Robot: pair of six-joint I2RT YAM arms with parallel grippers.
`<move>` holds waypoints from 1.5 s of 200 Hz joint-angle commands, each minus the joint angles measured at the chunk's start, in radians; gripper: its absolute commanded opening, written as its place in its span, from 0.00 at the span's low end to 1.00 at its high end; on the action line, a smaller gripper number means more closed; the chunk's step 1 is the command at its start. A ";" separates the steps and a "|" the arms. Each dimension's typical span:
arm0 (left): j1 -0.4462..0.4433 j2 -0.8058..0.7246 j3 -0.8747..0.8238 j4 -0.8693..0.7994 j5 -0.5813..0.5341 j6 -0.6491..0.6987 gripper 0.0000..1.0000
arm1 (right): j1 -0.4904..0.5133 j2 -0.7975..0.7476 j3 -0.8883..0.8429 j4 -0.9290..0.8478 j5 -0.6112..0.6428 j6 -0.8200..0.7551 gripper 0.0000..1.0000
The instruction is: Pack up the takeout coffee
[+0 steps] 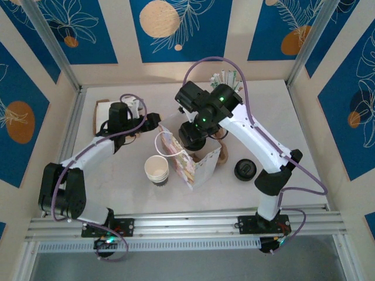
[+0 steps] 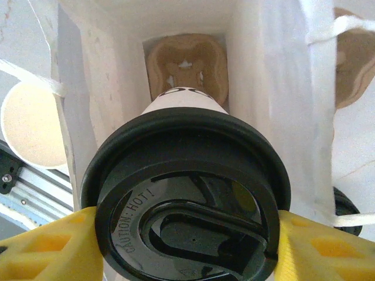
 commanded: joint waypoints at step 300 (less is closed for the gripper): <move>0.010 -0.010 0.030 -0.035 0.029 0.039 0.67 | 0.012 0.051 -0.152 -0.156 -0.030 -0.020 0.62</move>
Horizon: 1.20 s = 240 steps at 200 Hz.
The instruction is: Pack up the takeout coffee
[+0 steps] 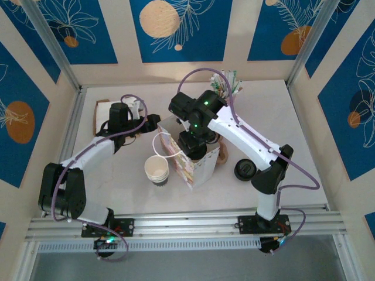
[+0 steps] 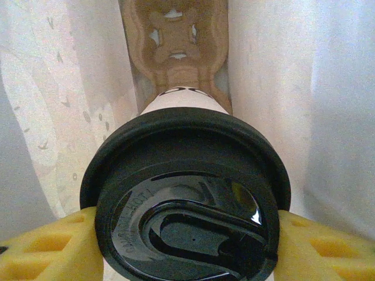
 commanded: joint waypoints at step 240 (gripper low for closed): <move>0.008 0.001 0.019 -0.002 0.032 0.016 0.67 | 0.043 0.114 -0.040 -0.154 0.023 -0.012 0.61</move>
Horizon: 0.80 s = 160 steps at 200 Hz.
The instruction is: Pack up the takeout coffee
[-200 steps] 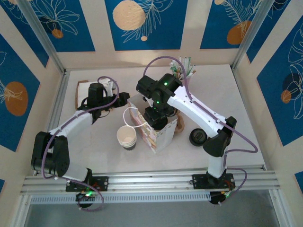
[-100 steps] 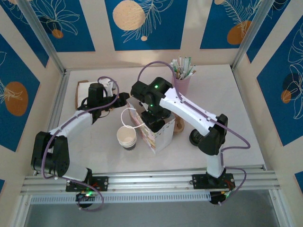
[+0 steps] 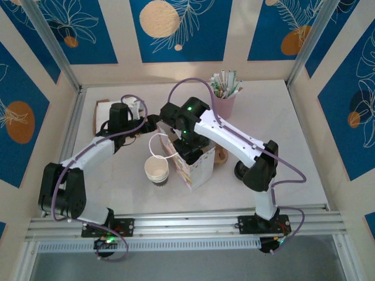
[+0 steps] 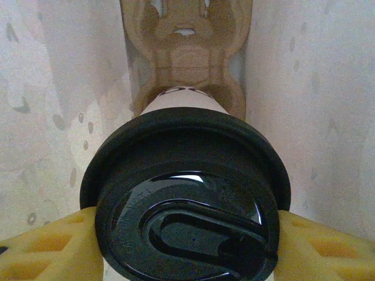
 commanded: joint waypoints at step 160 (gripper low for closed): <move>0.007 -0.006 0.020 -0.004 0.024 0.022 0.67 | -0.046 -0.033 -0.092 -0.130 -0.026 -0.023 0.61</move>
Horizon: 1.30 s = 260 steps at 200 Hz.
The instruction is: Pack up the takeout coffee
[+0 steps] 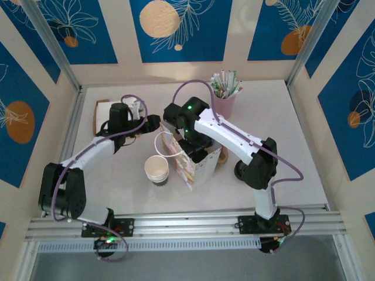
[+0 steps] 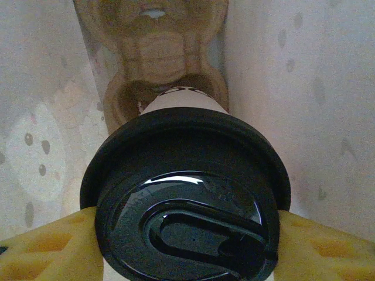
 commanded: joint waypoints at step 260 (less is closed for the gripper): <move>0.012 -0.146 0.006 -0.086 -0.061 0.051 1.00 | -0.011 -0.064 -0.051 -0.044 -0.125 -0.055 0.61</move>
